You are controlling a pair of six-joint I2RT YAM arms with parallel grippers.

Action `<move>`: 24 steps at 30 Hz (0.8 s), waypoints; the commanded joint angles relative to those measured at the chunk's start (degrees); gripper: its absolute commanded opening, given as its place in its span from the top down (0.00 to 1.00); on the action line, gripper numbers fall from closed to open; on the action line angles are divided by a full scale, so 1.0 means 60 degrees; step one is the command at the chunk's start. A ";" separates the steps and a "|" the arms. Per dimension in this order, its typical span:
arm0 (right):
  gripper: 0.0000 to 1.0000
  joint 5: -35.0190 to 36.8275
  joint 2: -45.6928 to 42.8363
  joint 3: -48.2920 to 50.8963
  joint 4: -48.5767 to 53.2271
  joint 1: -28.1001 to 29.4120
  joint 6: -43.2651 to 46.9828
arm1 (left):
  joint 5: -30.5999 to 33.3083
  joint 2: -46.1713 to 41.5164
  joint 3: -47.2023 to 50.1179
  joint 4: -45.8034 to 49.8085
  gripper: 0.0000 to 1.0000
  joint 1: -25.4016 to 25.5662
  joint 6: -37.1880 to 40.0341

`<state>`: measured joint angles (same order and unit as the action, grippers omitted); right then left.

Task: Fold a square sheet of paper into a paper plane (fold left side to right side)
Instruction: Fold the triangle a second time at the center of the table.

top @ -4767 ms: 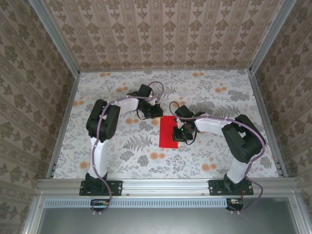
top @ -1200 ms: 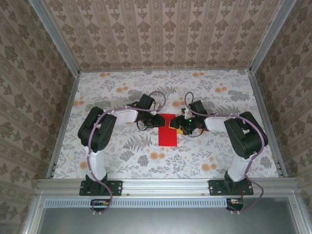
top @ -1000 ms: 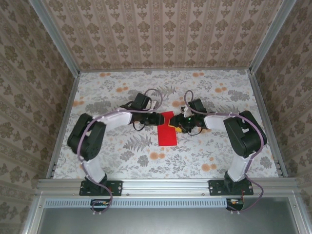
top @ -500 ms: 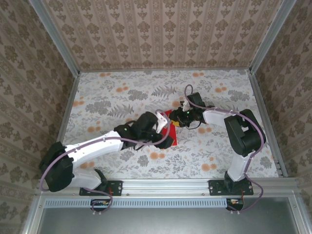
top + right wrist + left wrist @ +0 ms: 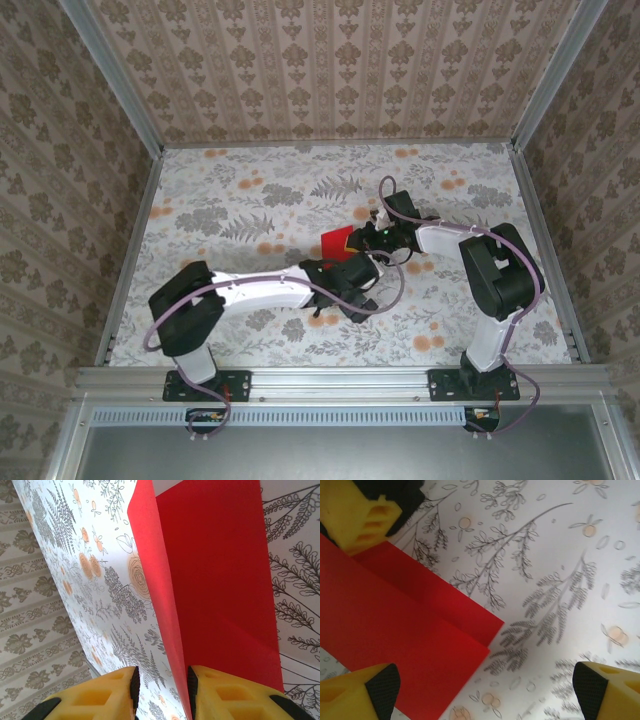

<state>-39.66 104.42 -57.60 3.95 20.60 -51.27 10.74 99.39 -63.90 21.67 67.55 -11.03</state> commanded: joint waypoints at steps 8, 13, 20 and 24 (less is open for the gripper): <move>0.67 0.0062 0.0113 -0.0126 0.0349 0.0002 -0.0230 | 0.2041 0.1115 -0.1083 0.1162 0.09 0.0180 0.0109; 0.67 0.0120 0.0160 -0.0184 0.0449 -0.0005 -0.0144 | 0.1906 0.1038 -0.1054 0.1115 0.34 0.0168 0.0159; 0.67 0.0238 0.0184 -0.0301 0.0828 0.0001 0.0168 | 0.1722 0.0613 -0.0810 0.0887 0.65 0.0168 0.0172; 0.67 0.0263 0.0215 -0.0335 0.0881 -0.0002 0.0227 | 0.1608 0.0390 -0.0645 0.0758 0.77 0.0154 0.0153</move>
<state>-39.20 104.51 -58.06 7.05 20.60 -50.94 20.80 104.81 -68.66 26.57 68.23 -10.24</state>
